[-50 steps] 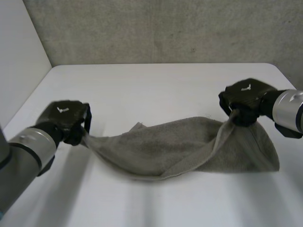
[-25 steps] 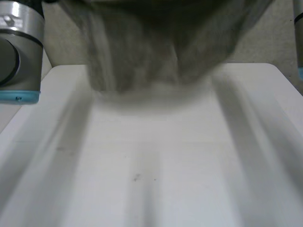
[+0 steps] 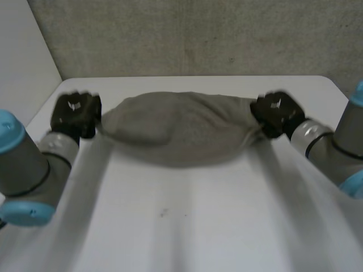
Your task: Fold the towel.
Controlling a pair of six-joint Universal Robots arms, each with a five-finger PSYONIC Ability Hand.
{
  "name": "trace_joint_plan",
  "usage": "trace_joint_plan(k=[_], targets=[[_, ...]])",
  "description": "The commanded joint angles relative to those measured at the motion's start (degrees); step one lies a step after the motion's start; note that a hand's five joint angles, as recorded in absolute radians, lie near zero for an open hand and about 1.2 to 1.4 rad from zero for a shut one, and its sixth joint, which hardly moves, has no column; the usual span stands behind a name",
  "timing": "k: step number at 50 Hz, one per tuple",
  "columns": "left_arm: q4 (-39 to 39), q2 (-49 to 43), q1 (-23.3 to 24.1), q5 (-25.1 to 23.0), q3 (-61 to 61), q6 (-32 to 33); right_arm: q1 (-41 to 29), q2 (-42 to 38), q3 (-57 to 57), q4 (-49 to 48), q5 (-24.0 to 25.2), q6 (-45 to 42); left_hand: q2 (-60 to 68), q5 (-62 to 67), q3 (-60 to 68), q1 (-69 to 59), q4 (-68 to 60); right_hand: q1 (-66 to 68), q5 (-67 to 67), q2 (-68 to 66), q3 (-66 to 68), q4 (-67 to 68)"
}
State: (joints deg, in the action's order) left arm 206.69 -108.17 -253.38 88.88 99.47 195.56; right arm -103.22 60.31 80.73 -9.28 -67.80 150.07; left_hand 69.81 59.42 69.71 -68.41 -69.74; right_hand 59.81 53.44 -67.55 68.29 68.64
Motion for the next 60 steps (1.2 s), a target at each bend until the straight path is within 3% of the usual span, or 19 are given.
trace_joint_plan(k=[1, 7, 9, 13, 20, 22, 29, 38, 60], targets=[[-5.67, -0.73, 0.16, -1.77, 5.47, 3.68, 2.84, -1.16, 2.75, 6.99, -0.41, -3.12, 10.19, 10.58, 10.29, -11.59, -10.26, 20.19, 16.56, -12.45, 11.71, 11.36], [-9.37, -0.91, -0.28, -6.70, 6.35, 8.09, 5.58, 4.03, 6.01, 7.08, 0.47, -2.07, 10.19, 10.58, 10.29, -11.59, -10.26, 20.19, 16.56, -12.45, 11.71, 11.36], [-9.46, -1.61, -1.06, -8.62, 6.79, 9.66, 6.46, 4.38, 6.19, 7.17, 0.47, -1.45, -1.68, -1.29, -1.58, 0.28, 1.61, 20.19, 16.56, -12.45, 11.71, 11.36], [-9.46, -2.48, -2.12, -10.38, 7.14, 10.63, 7.86, 4.38, 6.19, 7.17, 0.56, 0.48, -6.92, -6.53, -6.82, 5.52, 6.85, 20.19, 16.56, -12.45, 11.71, 11.36], [-9.46, -2.93, -2.82, -11.80, 7.32, 10.81, 8.04, 3.59, 6.36, 6.91, 1.00, 0.92, -30.94, -30.55, -30.84, 29.54, 30.87, 20.19, 16.56, -12.45, 11.71, 11.36], [-9.55, -2.58, -3.00, -11.88, 7.58, 10.81, 8.12, 3.50, 6.28, 6.91, 1.00, 0.84, -32.66, -32.27, -32.57, 31.26, 32.59, 20.19, 16.56, -12.45, 11.71, 11.36], [-9.46, -1.52, -3.00, -12.41, 9.78, 12.48, 9.97, 3.59, 5.75, 4.71, 0.65, 1.27, -34.86, -34.48, -34.77, 33.46, 34.80, 20.19, 16.56, -12.45, 11.71, 11.36], [-9.29, -2.57, -3.70, -14.43, 11.09, 19.16, 11.29, 3.50, 5.22, 4.18, 0.91, 5.23, -34.53, -34.14, -34.43, 33.13, 34.46, 20.19, 16.56, -12.45, 11.71, 11.36], [-9.90, -4.33, -3.18, -13.82, 10.57, 19.34, 10.94, 2.80, 5.66, 4.09, 0.56, 4.79, -38.23, -37.84, -38.13, 36.83, 38.16, 20.19, 16.56, -12.45, 11.71, 11.36]])
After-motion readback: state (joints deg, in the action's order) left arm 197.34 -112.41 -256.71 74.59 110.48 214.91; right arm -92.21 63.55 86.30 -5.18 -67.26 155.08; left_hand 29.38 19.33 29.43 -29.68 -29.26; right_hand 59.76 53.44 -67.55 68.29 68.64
